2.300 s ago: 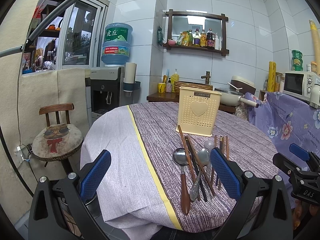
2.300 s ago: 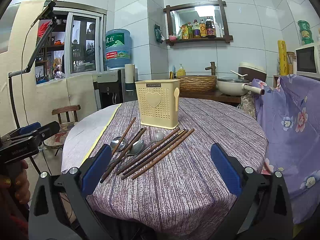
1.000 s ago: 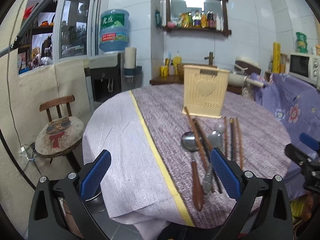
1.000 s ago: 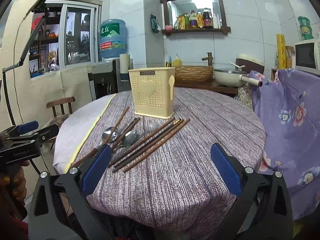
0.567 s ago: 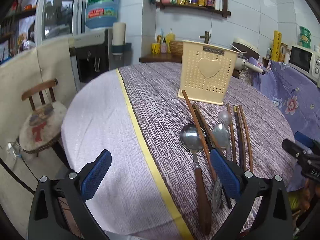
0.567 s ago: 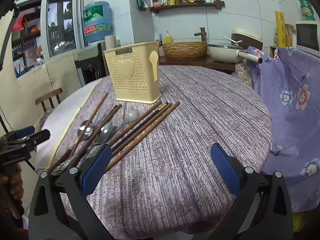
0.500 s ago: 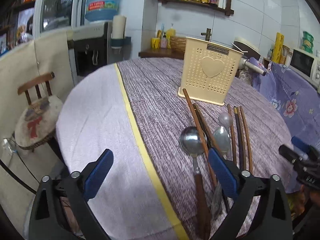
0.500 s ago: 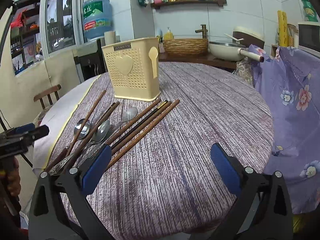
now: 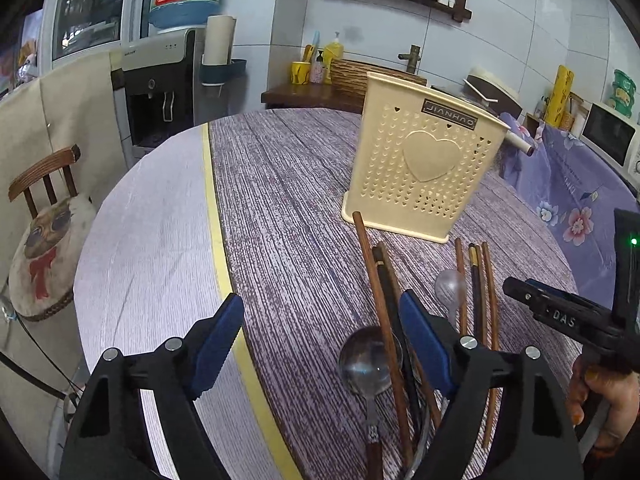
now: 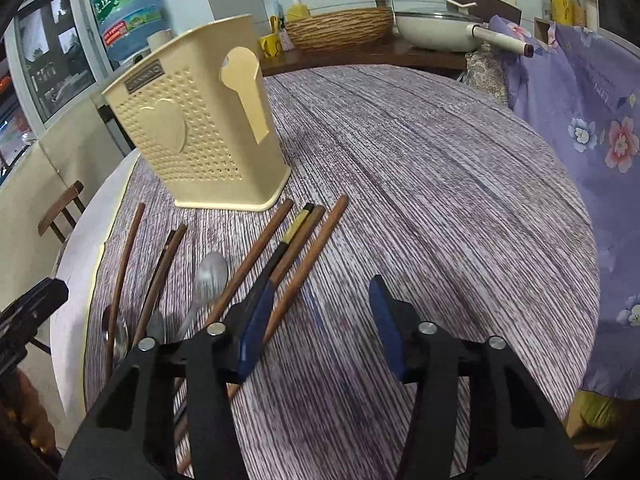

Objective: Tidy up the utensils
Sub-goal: 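Move the left tool to a wooden chopstick while the right tool reaches another wooden chopstick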

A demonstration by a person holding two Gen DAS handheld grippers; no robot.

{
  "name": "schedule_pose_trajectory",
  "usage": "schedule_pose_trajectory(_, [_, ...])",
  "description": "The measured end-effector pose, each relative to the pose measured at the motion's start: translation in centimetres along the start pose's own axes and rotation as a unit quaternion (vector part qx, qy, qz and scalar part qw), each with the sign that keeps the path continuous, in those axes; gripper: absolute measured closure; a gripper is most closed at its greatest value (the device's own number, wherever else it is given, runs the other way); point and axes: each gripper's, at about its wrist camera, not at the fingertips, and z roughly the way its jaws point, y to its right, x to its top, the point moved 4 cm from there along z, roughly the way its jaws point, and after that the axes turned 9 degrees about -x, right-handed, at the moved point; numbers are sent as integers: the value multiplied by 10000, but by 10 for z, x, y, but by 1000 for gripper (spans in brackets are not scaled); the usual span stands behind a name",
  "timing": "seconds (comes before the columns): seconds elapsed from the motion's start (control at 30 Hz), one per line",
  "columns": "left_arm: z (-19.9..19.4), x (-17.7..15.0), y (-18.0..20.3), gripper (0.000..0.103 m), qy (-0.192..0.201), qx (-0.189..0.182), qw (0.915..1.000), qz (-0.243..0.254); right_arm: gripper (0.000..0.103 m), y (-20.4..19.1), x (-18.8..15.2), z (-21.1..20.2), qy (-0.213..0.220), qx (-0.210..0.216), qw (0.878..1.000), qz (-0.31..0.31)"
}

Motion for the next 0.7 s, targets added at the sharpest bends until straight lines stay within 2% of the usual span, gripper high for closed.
schedule_pose_trajectory(0.03, [2, 2, -2, 25, -26, 0, 10000, -12, 64, -3, 2, 6, -72, -67, 9999, -26])
schedule_pose_trajectory(0.13, [6, 5, -7, 26, -68, -1, 10000, -37, 69, -6, 5, 18, -266, -88, 9996, 16])
schedule_pose_trajectory(0.33, [14, 7, -15, 27, -191, -8, 9997, -135, 83, -5, 11, 24, -304, -341, 9989, -51])
schedule_pose_trajectory(0.53, [21, 9, -14, 28, -259, -64, 9996, -129, 85, -5, 19, 30, -349, -343, 9988, -73])
schedule_pose_trajectory(0.7, [32, 19, -9, 28, -408, -329, 9983, -253, 85, -12, 27, 37, -386, -303, 9987, -158])
